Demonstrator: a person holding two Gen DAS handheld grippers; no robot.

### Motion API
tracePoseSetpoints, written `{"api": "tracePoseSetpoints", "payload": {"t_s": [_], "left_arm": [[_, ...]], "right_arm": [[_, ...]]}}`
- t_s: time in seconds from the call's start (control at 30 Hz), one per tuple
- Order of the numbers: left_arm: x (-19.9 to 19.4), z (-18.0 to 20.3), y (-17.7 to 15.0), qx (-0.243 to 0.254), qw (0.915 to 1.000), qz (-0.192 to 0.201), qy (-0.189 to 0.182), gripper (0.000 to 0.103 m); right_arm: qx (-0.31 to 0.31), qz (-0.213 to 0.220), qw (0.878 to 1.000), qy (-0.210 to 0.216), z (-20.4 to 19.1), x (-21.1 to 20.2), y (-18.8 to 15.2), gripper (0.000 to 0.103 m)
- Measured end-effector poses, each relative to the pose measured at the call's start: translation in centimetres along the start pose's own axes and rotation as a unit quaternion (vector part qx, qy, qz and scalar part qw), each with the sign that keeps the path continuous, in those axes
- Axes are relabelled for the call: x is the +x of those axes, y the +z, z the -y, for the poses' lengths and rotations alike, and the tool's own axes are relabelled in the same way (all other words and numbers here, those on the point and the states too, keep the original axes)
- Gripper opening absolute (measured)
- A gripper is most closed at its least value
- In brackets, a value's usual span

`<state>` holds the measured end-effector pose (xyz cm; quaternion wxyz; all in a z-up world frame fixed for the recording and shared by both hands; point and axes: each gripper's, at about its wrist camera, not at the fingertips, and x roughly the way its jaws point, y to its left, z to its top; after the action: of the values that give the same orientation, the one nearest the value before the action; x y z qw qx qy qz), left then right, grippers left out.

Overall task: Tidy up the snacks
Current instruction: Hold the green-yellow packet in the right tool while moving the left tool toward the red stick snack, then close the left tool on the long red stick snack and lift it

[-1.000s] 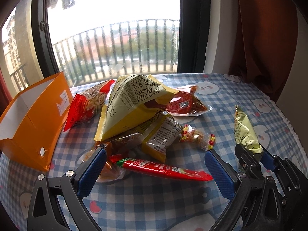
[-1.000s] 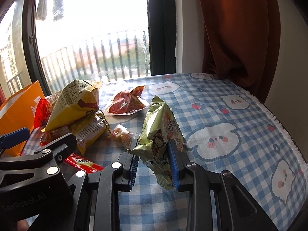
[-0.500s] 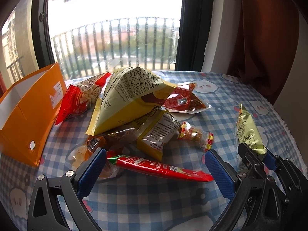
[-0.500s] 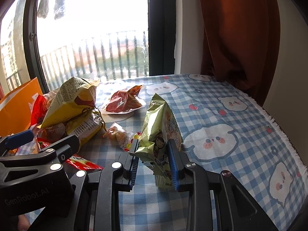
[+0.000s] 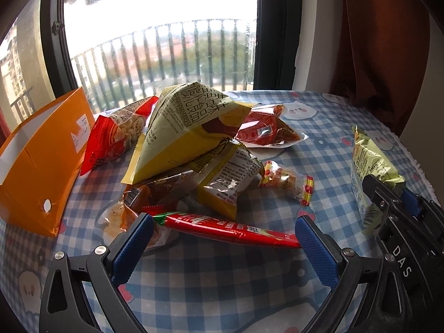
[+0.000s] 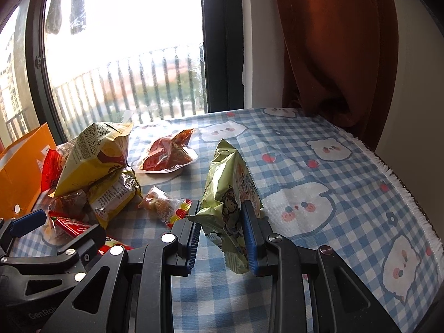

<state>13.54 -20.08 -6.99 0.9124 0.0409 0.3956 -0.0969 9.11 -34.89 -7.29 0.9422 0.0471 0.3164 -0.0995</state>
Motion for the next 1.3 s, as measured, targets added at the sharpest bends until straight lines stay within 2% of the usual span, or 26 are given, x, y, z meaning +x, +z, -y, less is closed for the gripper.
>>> {"api": "tracePoseSetpoints", "payload": {"t_s": [0.27, 0.4, 0.57, 0.8, 1.07, 1.1, 1.17, 1.2, 1.23, 1.3], "left_arm": [[1.1, 0.6, -0.6, 0.009, 0.9998, -0.017, 0.008, 0.102], [0.4, 0.5, -1.0, 0.011, 0.9996, -0.018, 0.017, 0.102], [-0.8, -0.4, -1.6, -0.011, 0.9995, -0.025, 0.019, 0.102], [-1.1, 0.2, -2.2, -0.014, 0.9992, -0.026, 0.027, 0.102], [0.3, 0.9, -2.0, -0.030, 0.9985, -0.044, 0.014, 0.093], [0.6, 0.9, -1.9, -0.035, 0.9982, -0.048, 0.011, 0.090], [1.3, 0.8, -1.8, -0.043, 0.9973, -0.060, -0.001, 0.074], [1.7, 0.8, -1.7, -0.047, 0.9965, -0.069, -0.007, 0.057], [2.1, 0.7, -1.6, -0.054, 0.9955, -0.075, -0.019, 0.049], [2.3, 0.4, -1.5, -0.068, 0.9944, -0.075, -0.030, 0.042]], "right_arm": [[-0.001, 0.004, 1.000, 0.007, 0.2, -0.3, 0.5, 0.029], [0.001, 0.003, 1.000, 0.011, 0.5, -0.2, 0.7, 0.029], [0.001, 0.006, 1.000, 0.022, 0.5, -0.1, 0.8, 0.029], [-0.005, 0.011, 0.999, 0.046, 0.0, -0.5, 0.8, 0.029], [-0.027, 0.016, 0.998, 0.063, -0.9, -1.0, 1.1, 0.029], [-0.030, 0.015, 0.997, 0.064, -1.0, -0.9, 1.2, 0.029], [-0.035, 0.012, 0.997, 0.067, -1.2, -0.6, 1.2, 0.029], [-0.037, 0.009, 0.997, 0.068, -1.4, -0.4, 1.2, 0.029], [-0.038, 0.007, 0.997, 0.070, -1.4, -0.2, 1.2, 0.029], [-0.039, 0.002, 0.997, 0.071, -1.6, 0.2, 1.2, 0.029]]}}
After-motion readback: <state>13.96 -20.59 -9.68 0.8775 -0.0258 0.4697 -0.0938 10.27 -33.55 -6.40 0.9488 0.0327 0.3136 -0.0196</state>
